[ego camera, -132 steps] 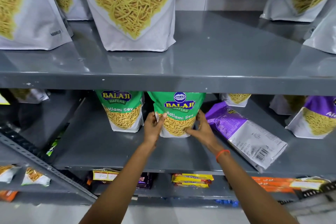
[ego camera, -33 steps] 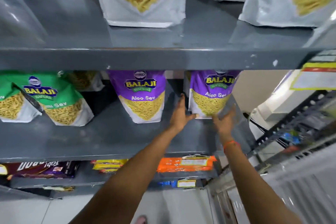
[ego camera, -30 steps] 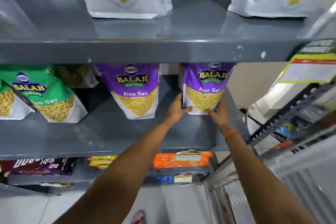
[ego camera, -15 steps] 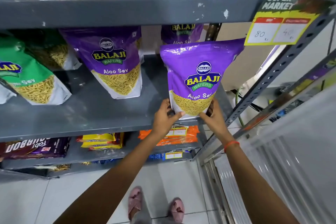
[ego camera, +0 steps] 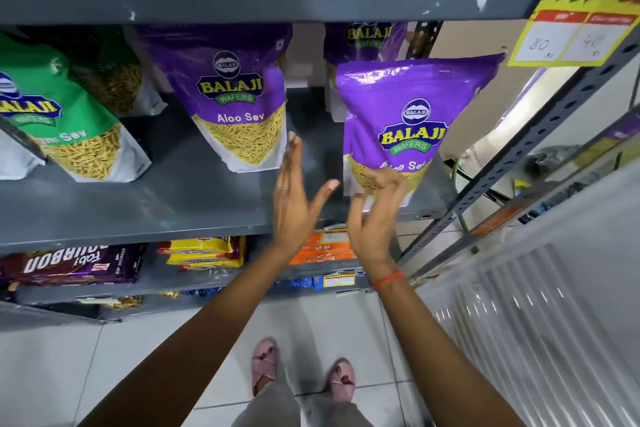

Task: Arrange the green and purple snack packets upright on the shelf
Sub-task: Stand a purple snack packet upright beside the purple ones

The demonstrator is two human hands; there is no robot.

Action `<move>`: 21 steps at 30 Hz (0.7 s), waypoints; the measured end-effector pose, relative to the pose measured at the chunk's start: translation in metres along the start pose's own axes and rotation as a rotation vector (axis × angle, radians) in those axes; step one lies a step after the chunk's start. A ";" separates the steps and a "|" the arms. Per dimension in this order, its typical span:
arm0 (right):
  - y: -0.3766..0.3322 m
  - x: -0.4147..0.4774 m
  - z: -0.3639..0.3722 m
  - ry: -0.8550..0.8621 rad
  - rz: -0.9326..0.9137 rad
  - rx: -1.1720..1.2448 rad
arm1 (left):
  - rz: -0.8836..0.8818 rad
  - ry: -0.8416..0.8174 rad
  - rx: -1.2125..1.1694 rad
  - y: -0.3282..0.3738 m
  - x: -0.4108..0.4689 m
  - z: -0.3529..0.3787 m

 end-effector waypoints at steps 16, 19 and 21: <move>0.055 0.016 0.205 -0.659 0.622 0.158 | -0.499 -0.343 -0.273 -0.161 0.085 -0.103; 0.049 -0.003 0.183 -0.644 0.603 0.212 | -0.505 -0.343 -0.228 -0.159 0.061 -0.105; 0.043 -0.020 0.166 -0.645 0.593 0.219 | -0.505 -0.339 -0.195 -0.156 0.039 -0.107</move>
Point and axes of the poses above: each hand's wrist, its own x-axis towards the middle knuckle, its own z-axis out of the palm, y = z × x, the point moved 6 cm from there along x, towards the middle knuckle, and after that the axes turned 4 degrees about -z, right-handed, at the moved point
